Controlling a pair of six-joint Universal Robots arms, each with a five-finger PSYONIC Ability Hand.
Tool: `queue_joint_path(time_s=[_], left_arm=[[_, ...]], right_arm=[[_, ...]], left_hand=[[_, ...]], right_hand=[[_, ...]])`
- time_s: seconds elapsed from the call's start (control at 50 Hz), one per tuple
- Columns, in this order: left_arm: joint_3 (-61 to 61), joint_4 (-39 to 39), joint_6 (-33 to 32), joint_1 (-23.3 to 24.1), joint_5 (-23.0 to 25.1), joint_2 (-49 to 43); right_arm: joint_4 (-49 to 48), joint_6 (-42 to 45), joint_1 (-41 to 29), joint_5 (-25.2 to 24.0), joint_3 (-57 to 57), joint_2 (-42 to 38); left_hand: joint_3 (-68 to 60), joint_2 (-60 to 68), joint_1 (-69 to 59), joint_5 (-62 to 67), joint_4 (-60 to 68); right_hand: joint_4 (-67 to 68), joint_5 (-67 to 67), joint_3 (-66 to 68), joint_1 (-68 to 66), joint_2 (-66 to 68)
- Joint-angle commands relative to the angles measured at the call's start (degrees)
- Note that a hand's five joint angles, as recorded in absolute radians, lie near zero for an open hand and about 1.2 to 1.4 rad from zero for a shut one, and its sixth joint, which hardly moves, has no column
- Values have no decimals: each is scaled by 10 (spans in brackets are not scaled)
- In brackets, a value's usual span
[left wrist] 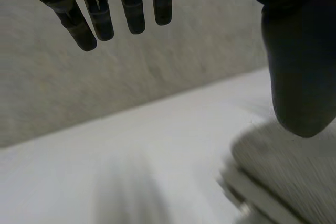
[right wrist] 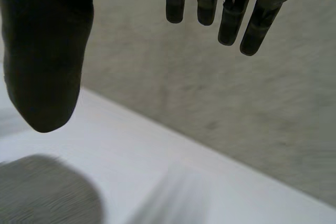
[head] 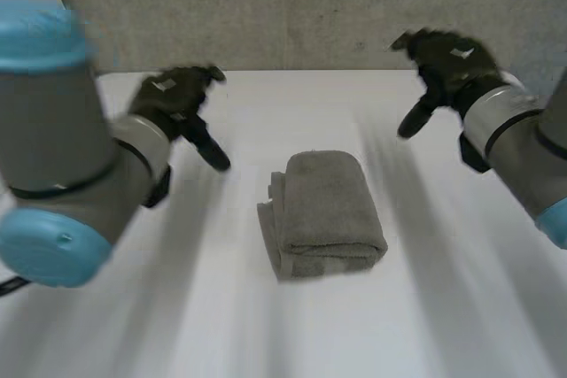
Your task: Fold the towel.
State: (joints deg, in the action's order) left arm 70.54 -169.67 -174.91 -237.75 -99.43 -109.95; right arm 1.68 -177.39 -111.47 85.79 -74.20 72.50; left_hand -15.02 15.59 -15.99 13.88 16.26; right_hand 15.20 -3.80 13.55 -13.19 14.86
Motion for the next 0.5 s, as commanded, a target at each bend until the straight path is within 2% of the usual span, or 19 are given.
queue_joint_path(time_s=[0.02,0.16,0.5], left_arm=[[-22,54,33,-28,3,57],[-28,72,28,-31,4,82],[-24,71,28,-32,6,76]], right_arm=[[1,-1,0,36,0,32],[9,2,1,38,1,33],[11,6,0,37,-2,35]], left_hand=[[43,-49,53,-132,-55],[43,-49,53,-132,-55],[40,-45,49,-128,-52]], right_hand=[[-52,38,-35,32,-49],[-52,38,-35,32,-49],[-52,38,-35,32,-49]])
